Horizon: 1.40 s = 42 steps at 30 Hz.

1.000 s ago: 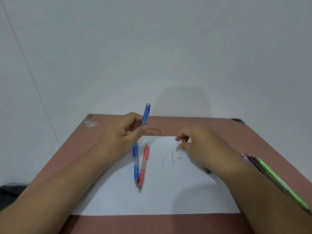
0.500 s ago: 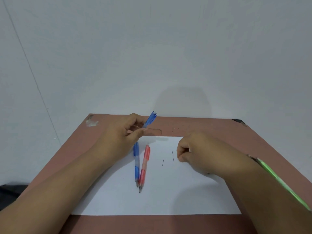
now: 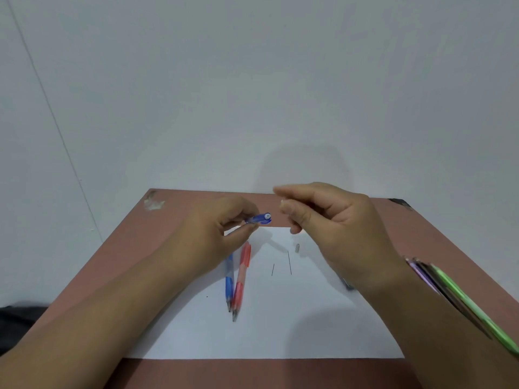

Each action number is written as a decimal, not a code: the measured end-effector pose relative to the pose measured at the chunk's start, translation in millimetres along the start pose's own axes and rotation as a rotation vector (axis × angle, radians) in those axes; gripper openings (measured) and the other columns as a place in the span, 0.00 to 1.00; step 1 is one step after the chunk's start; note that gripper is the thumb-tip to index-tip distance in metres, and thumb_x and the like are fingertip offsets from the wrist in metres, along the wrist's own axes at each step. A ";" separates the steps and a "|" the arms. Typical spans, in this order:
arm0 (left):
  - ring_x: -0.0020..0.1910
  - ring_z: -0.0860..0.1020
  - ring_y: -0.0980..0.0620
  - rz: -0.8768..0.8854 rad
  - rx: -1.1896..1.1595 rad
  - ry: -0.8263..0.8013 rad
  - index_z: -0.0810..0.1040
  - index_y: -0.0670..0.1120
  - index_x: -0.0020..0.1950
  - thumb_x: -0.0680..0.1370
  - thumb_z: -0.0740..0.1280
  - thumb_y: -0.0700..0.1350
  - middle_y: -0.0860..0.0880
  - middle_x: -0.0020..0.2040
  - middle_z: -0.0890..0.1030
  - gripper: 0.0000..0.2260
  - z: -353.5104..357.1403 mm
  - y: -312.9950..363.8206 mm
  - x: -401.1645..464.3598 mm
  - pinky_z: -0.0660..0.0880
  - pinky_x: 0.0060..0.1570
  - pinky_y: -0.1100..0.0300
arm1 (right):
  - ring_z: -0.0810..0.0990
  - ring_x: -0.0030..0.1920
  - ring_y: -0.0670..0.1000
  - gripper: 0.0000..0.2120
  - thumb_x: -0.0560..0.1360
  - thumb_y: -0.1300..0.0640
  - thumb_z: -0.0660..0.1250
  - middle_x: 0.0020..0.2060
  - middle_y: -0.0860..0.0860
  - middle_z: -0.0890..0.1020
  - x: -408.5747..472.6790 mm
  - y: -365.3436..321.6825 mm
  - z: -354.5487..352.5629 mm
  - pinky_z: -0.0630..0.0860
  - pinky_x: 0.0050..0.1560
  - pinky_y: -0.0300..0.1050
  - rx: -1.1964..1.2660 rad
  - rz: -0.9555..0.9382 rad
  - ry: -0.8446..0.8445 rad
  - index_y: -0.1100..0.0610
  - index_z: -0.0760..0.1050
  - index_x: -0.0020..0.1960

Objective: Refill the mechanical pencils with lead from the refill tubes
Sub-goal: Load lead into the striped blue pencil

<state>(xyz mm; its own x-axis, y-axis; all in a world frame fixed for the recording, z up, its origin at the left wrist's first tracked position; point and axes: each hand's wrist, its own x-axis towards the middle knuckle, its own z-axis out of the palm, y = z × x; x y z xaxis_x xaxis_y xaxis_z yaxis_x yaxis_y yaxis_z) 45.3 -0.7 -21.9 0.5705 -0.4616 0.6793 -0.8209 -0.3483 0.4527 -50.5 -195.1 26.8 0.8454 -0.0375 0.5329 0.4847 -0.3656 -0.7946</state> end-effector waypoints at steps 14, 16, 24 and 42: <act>0.45 0.81 0.59 -0.035 -0.032 -0.049 0.82 0.55 0.52 0.77 0.73 0.42 0.62 0.46 0.82 0.09 0.9 -3.1 -0.6 0.75 0.42 0.69 | 0.85 0.51 0.53 0.09 0.75 0.66 0.73 0.45 0.48 0.87 -3.6 4.3 9.6 0.81 0.52 0.45 0.068 -0.163 -0.021 0.53 0.85 0.49; 0.44 0.81 0.60 -0.029 -0.024 -0.056 0.80 0.58 0.51 0.77 0.73 0.42 0.65 0.46 0.81 0.11 0.6 -1.5 -0.5 0.74 0.42 0.72 | 0.85 0.51 0.53 0.09 0.74 0.66 0.73 0.45 0.48 0.87 -2.6 5.6 9.9 0.80 0.52 0.43 0.063 -0.190 -0.016 0.53 0.85 0.48; 0.45 0.82 0.59 -0.042 -0.030 -0.062 0.80 0.61 0.50 0.77 0.74 0.42 0.65 0.46 0.82 0.13 1.8 -5.0 -0.1 0.76 0.42 0.68 | 0.85 0.50 0.50 0.12 0.74 0.66 0.73 0.44 0.45 0.86 -1.5 7.9 9.4 0.78 0.50 0.37 0.032 -0.201 -0.017 0.50 0.85 0.48; 0.49 0.82 0.61 -0.095 -0.064 -0.063 0.77 0.64 0.50 0.77 0.73 0.43 0.64 0.48 0.82 0.15 -1.0 -6.0 -2.2 0.78 0.49 0.67 | 0.83 0.47 0.46 0.06 0.79 0.58 0.69 0.46 0.45 0.84 13.1 32.3 -17.3 0.81 0.51 0.45 -0.623 0.194 -0.041 0.52 0.85 0.51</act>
<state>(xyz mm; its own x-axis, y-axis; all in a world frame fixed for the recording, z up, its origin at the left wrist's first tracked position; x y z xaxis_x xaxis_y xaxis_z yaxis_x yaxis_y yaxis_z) 49.0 3.3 -25.5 0.6448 -0.4801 0.5948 -0.7619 -0.3408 0.5508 -27.7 -223.5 13.2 0.9184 -0.1260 0.3750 0.1116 -0.8269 -0.5512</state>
